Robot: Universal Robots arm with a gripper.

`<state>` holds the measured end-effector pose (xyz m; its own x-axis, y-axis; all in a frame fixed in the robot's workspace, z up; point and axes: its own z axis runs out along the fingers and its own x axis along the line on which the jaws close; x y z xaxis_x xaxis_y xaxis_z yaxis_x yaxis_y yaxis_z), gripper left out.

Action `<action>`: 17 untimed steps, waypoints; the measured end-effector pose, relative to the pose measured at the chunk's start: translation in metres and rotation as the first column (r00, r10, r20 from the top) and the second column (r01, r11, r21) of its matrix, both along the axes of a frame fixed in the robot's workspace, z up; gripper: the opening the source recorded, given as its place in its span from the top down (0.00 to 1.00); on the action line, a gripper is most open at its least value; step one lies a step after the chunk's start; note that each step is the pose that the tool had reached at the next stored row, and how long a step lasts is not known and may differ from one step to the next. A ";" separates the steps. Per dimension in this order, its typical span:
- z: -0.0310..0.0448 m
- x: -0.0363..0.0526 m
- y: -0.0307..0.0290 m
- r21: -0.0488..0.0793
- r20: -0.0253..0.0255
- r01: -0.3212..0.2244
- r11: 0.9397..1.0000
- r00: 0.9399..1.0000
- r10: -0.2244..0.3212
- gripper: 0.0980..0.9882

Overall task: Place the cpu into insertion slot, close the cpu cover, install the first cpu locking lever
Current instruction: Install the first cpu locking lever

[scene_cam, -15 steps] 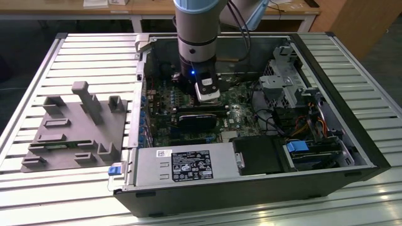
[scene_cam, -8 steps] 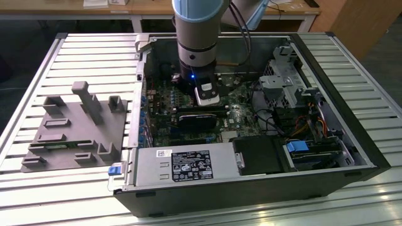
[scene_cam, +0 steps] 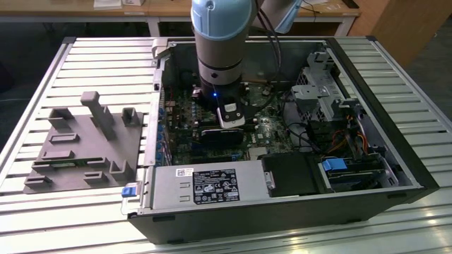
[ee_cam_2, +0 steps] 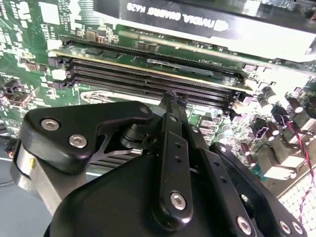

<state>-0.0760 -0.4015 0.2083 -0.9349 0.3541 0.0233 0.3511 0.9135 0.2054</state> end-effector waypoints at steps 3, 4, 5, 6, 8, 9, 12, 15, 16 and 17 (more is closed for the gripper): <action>-0.0021 -0.0015 -0.0007 0.015 0.000 0.000 1.000 1.000 0.000 1.00; -0.0023 -0.0018 -0.0007 0.018 0.000 0.000 1.000 1.000 0.000 1.00; -0.0025 -0.0023 -0.0007 0.020 0.000 0.000 1.000 1.000 0.000 1.00; -0.0027 -0.0028 -0.0007 0.022 0.000 0.000 1.000 1.000 0.000 1.00; -0.0031 -0.0044 -0.0007 0.024 0.000 0.000 1.000 1.000 0.000 1.00; -0.0033 -0.0054 -0.0007 0.025 0.000 0.000 1.000 1.000 0.000 1.00; -0.0043 -0.0093 -0.0007 0.028 0.000 0.000 1.000 1.000 0.000 1.00; -0.0051 -0.0125 -0.0006 0.029 0.000 0.000 1.000 1.000 0.000 1.00; -0.0053 -0.0134 -0.0006 0.029 0.000 0.000 1.000 1.000 0.000 1.00; -0.0056 -0.0144 -0.0005 0.030 0.000 0.000 1.000 1.000 0.000 1.00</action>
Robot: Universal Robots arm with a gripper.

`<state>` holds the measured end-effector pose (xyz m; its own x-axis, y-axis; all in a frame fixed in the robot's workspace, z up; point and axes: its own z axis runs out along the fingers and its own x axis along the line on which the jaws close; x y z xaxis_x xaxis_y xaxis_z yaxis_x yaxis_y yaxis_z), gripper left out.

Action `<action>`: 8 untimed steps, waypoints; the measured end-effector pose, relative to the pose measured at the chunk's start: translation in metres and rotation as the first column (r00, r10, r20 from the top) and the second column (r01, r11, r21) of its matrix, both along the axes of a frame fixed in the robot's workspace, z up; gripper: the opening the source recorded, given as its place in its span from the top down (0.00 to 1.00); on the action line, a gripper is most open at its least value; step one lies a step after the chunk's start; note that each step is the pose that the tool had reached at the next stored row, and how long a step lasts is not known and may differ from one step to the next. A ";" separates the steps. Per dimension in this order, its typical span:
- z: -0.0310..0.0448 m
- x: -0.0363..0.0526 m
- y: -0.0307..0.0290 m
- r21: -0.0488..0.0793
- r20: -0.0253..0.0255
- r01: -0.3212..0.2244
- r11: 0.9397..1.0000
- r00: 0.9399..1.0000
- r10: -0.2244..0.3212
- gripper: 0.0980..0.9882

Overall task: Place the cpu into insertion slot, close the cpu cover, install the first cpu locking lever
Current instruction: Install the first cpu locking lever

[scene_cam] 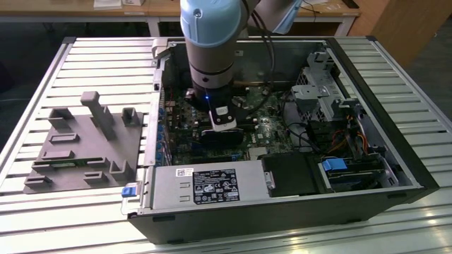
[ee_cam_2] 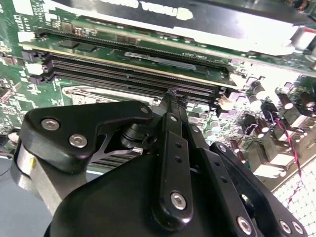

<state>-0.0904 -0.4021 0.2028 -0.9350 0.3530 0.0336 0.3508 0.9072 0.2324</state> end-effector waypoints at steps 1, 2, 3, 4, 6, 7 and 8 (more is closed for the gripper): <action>-0.0003 -0.0010 0.0001 0.001 0.000 0.000 1.000 1.000 0.000 1.00; -0.0006 -0.0017 0.0003 0.001 0.000 0.000 1.000 1.000 0.000 1.00; -0.0009 -0.0020 0.0005 0.002 0.000 0.000 1.000 1.000 0.000 1.00; -0.0012 -0.0022 0.0008 0.002 0.000 -0.001 1.000 1.000 0.001 1.00; -0.0018 -0.0022 0.0020 0.002 0.000 -0.001 1.000 1.000 0.001 1.00; -0.0020 -0.0022 0.0028 0.002 0.000 -0.001 1.000 1.000 0.001 1.00; -0.0022 -0.0022 0.0037 0.002 0.000 -0.001 1.000 1.000 0.001 1.00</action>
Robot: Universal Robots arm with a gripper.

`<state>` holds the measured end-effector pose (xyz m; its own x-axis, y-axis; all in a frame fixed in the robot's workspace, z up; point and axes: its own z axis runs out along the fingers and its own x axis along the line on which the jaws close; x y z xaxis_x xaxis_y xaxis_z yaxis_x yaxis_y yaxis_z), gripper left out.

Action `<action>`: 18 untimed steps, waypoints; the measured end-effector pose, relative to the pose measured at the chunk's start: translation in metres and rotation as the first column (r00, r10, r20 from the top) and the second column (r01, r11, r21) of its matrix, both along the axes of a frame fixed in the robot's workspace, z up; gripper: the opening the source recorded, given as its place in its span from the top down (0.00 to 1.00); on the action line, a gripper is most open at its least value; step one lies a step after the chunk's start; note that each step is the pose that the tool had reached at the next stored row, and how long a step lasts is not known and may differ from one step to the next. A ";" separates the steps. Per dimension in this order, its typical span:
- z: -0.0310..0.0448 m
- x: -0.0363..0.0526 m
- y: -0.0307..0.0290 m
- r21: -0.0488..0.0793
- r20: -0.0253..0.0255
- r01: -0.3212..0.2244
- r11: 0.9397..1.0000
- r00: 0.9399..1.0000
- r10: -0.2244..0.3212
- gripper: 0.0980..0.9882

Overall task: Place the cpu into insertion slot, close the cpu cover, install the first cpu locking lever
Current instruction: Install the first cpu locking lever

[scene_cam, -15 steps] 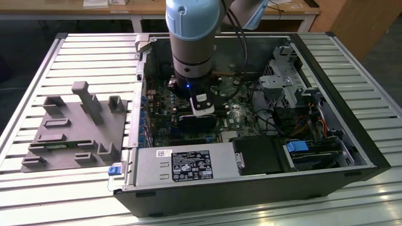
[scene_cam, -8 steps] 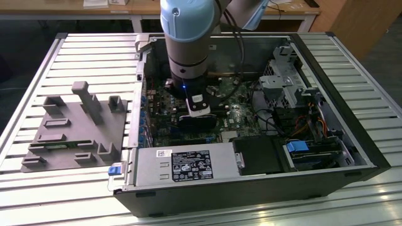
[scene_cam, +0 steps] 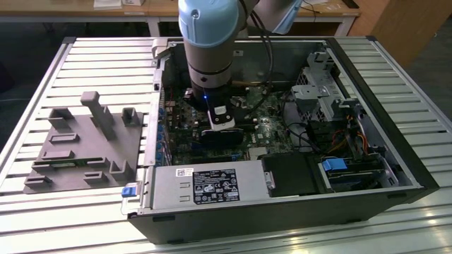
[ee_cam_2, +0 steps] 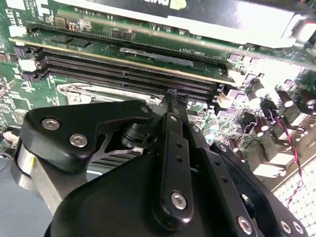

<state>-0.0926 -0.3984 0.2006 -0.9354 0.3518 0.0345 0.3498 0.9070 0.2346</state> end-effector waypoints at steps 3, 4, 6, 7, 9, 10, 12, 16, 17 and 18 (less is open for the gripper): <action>-0.0006 0.0000 0.0026 0.000 0.000 0.000 1.000 1.000 0.000 1.00; -0.0011 0.0000 0.0030 0.000 0.000 0.000 1.000 1.000 0.000 1.00; -0.0027 0.0000 0.0030 0.000 0.000 0.000 1.000 1.000 0.000 1.00; -0.0036 0.0000 0.0030 0.000 0.000 0.000 1.000 1.000 0.000 1.00; -0.0048 -0.0001 0.0030 0.001 0.000 0.000 1.000 1.000 0.000 1.00; -0.0053 -0.0002 0.0030 0.003 0.000 0.000 1.000 1.000 0.000 1.00; -0.0063 -0.0001 0.0030 0.013 0.000 0.000 1.000 1.000 0.000 1.00; -0.0087 -0.0002 0.0031 0.024 0.000 0.000 1.000 1.000 0.000 1.00; -0.0093 -0.0002 0.0030 0.025 0.000 0.000 1.000 1.000 0.000 1.00; -0.0099 -0.0002 0.0030 0.026 0.000 0.000 1.000 1.000 0.000 1.00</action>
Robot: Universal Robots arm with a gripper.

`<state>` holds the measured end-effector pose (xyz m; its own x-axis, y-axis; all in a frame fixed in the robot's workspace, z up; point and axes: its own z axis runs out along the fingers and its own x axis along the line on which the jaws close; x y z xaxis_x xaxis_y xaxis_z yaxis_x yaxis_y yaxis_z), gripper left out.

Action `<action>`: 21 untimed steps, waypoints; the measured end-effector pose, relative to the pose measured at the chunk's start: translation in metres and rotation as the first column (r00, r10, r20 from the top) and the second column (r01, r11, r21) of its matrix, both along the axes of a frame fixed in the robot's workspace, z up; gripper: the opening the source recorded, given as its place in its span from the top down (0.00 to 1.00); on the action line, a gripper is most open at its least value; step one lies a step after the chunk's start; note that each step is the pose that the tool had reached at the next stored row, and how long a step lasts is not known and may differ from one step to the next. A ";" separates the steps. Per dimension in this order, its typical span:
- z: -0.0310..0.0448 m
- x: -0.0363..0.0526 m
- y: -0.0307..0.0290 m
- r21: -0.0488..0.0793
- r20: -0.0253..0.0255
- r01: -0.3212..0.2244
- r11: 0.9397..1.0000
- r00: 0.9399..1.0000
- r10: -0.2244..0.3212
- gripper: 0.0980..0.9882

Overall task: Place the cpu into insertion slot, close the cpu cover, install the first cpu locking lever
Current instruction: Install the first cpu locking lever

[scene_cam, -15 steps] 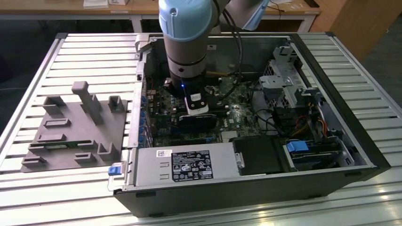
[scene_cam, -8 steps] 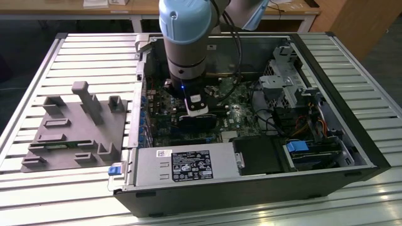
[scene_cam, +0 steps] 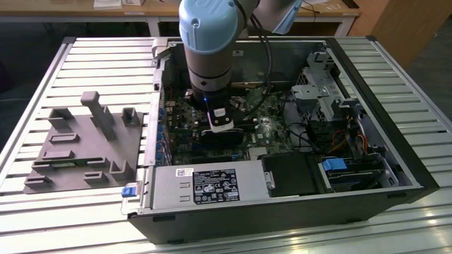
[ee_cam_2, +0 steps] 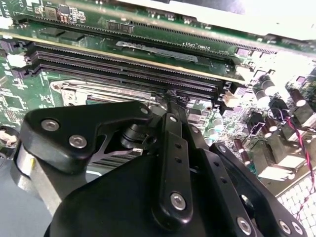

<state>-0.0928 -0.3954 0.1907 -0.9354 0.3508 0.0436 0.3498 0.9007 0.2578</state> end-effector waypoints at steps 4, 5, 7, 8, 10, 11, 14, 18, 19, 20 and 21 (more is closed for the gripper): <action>-0.0026 -0.0006 -0.0001 0.000 0.000 0.000 1.000 1.000 0.000 1.00; -0.0026 -0.0007 0.0000 0.000 0.000 0.000 1.000 1.000 0.000 1.00; -0.0018 -0.0007 0.0000 0.000 0.000 0.000 1.000 1.000 0.000 1.00; -0.0003 -0.0006 0.0001 0.001 0.001 0.000 1.000 1.000 0.000 1.00; 0.0057 -0.0007 0.0000 0.000 0.000 0.000 1.000 1.000 0.000 1.00; 0.0086 -0.0007 0.0000 0.000 0.000 0.000 1.000 1.000 0.000 1.00; 0.0163 -0.0007 0.0000 0.000 0.000 0.000 1.000 1.000 0.000 1.00; 0.0178 0.0058 0.0000 0.000 -0.001 0.000 1.000 1.000 0.000 1.00; 0.0179 0.0086 0.0000 0.000 -0.001 0.000 1.000 1.000 0.000 1.00; 0.0178 0.0117 0.0000 0.000 -0.001 0.000 1.000 1.000 0.000 1.00; 0.0178 0.0152 0.0000 0.000 -0.001 0.000 1.000 1.000 0.000 1.00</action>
<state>-0.0776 -0.3953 0.2085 -0.9354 0.3508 0.0450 0.3501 0.9006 0.2576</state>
